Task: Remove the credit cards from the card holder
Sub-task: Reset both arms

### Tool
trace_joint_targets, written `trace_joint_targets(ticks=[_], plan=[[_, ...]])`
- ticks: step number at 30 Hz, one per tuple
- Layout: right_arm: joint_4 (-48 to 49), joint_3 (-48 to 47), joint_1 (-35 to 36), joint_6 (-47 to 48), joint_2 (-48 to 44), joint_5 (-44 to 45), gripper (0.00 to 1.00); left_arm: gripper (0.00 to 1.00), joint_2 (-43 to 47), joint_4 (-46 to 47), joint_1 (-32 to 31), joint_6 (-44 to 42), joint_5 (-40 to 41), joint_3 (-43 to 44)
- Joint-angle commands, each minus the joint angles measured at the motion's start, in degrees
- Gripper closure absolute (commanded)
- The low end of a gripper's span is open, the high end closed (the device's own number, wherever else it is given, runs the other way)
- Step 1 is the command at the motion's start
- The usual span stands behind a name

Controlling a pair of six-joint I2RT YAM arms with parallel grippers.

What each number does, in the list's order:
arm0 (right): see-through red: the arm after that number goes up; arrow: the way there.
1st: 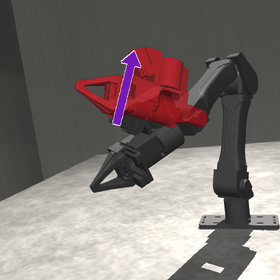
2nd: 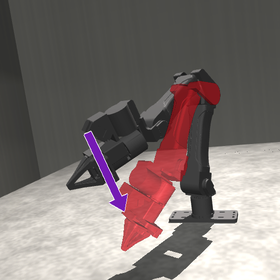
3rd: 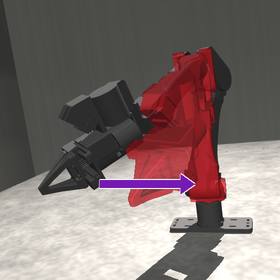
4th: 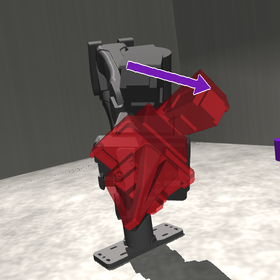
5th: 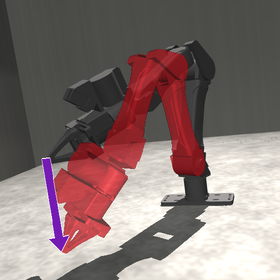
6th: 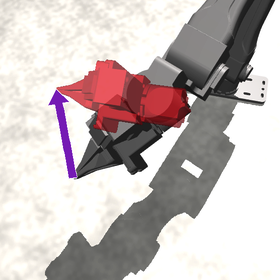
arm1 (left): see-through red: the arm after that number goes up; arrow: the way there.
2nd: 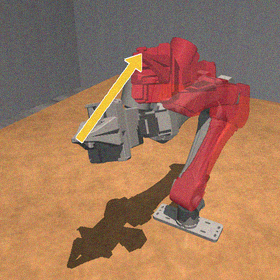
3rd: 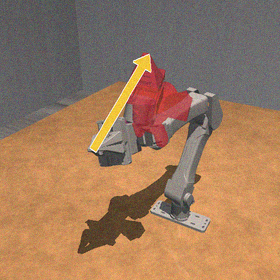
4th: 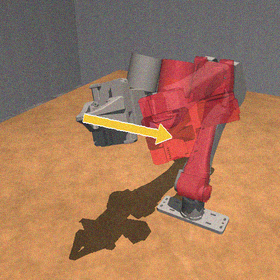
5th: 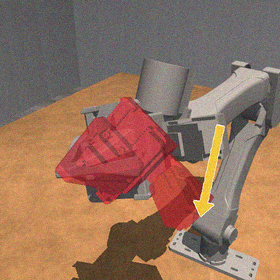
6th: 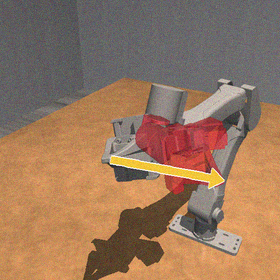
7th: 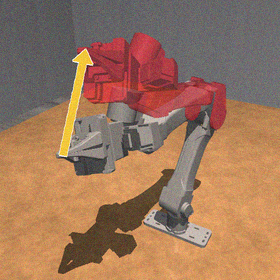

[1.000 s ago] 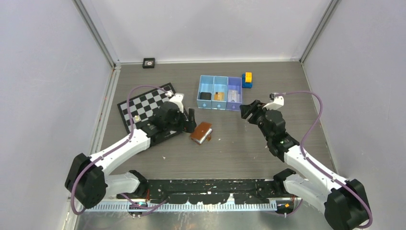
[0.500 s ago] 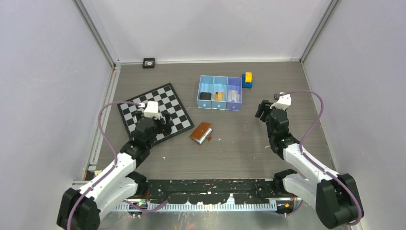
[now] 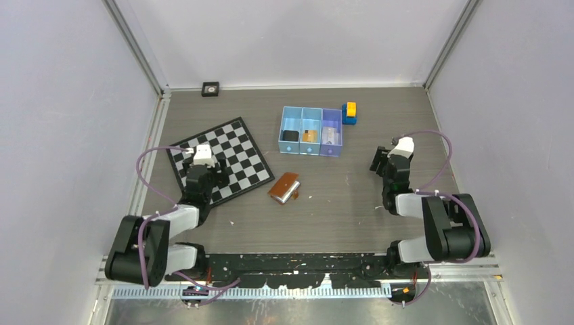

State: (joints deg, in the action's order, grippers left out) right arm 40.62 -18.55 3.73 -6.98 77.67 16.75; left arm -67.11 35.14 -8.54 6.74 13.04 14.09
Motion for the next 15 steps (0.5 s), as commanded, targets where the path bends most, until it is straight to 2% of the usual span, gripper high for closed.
trace_joint_targets(ticks=[1,3,6,7,10,15], plan=[[15.46,2.19,-0.13,2.8,4.9,-0.44,0.31,0.08,-3.97,7.15,0.81,-1.27,-0.37,2.21],[19.21,2.51,-0.14,2.11,8.38,1.51,0.31,0.06,-4.87,10.79,1.21,-0.62,1.21,1.22],[25.65,3.64,-0.17,1.05,12.14,4.65,0.31,0.06,-5.58,6.15,1.31,-0.59,0.96,3.77],[24.45,3.13,-0.05,0.91,12.01,5.17,0.3,0.06,-6.23,6.35,1.33,-0.58,1.16,4.14],[17.35,-0.47,-0.35,-0.21,11.75,6.64,0.16,0.08,-7.1,4.3,1.33,-0.6,0.63,5.5],[16.95,-0.3,-0.99,-0.87,11.52,6.84,0.13,0.13,-9.92,4.25,1.3,-3.4,0.48,7.69]])
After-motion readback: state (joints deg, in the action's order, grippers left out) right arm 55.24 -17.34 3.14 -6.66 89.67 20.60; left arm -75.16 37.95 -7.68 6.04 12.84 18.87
